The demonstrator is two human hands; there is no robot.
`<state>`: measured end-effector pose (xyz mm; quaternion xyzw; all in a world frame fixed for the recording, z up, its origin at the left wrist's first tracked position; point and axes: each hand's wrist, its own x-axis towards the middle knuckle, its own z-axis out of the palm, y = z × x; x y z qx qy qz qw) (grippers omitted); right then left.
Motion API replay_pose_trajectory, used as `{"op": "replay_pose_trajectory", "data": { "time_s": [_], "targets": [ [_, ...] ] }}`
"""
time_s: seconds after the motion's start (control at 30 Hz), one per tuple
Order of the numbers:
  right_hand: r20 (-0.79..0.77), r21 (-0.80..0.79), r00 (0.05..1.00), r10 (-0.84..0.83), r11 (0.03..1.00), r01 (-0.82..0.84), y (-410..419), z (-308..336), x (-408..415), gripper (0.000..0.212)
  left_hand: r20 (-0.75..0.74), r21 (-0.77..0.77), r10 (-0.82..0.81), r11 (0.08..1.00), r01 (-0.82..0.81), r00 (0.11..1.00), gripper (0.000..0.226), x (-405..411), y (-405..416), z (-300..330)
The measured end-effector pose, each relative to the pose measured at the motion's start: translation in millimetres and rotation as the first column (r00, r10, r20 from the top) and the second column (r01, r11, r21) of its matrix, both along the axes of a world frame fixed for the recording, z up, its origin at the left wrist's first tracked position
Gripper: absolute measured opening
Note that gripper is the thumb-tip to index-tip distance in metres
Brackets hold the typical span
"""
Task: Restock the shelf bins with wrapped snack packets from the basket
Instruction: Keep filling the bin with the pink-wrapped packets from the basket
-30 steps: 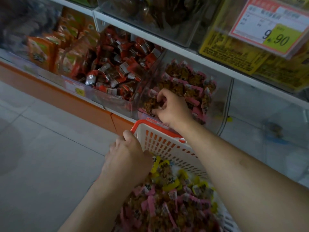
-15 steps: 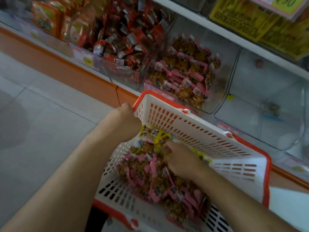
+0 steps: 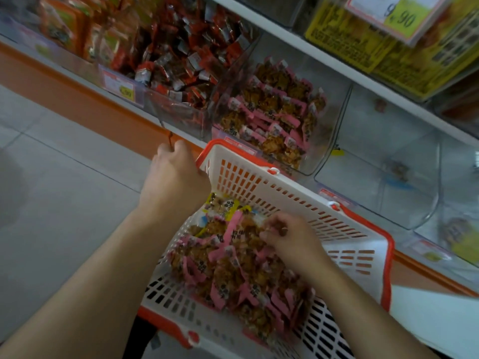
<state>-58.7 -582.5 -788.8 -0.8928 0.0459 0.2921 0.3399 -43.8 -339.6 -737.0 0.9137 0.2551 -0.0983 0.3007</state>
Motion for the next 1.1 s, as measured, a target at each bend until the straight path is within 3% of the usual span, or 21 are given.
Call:
{"op": "replay_pose_trajectory", "data": {
  "time_s": [0.07,0.17,0.33,0.43,0.47,0.53,0.63,0.73,0.83,0.97,1.1],
  "targets": [
    [-0.031,0.198,0.983,-0.183,0.962,0.186,-5,20,9,0.014,0.214,-0.005,0.013,1.0,-0.013,0.977,0.033,1,-4,7],
    [-0.086,0.425,0.95,-0.3,0.852,0.308,-11,46,17,0.007,0.224,-0.227,0.004,0.973,0.048,0.975,0.014,4,-19,13],
    [-0.004,0.54,0.947,-0.32,0.796,0.271,-18,60,28,0.011,0.176,-0.489,0.066,0.872,0.029,0.982,0.034,9,-46,15],
    [0.114,0.485,0.979,-0.171,0.869,0.096,-22,61,44,0.015,0.045,-0.717,0.124,0.695,-0.054,0.991,0.047,17,-49,14],
    [0.145,0.455,0.982,-0.12,0.89,0.041,-23,63,51,0.017,0.02,-0.734,0.065,0.679,-0.03,0.998,0.05,20,-49,14],
    [0.182,0.446,0.98,-0.086,0.895,-0.005,-26,65,61,0.021,0.024,-0.692,-0.16,0.71,0.132,0.987,0.037,21,-52,13],
    [0.184,0.529,0.962,-0.202,0.845,0.076,-28,61,68,0.021,0.004,-0.7,-0.297,0.681,0.215,0.955,0.031,20,-65,12],
    [0.19,0.553,0.93,-0.315,0.817,0.163,-33,61,67,0.015,0.069,-0.708,-0.183,0.684,0.178,0.981,0.017,22,-74,6],
    [0.14,0.606,0.951,-0.274,0.784,0.137,-36,60,62,0.027,0.09,-0.765,-0.038,0.637,0.093,0.995,0.012,25,-78,5],
    [0.23,0.507,0.949,-0.215,0.859,0.071,-28,55,54,0.037,0.044,-0.785,-0.063,0.615,0.073,0.997,0.021,20,-86,8],
    [0.239,0.524,0.923,-0.3,0.841,0.138,-22,61,56,0.038,0.13,-0.659,-0.073,0.739,0.141,0.989,0.02,20,-77,7]
  ]
}}
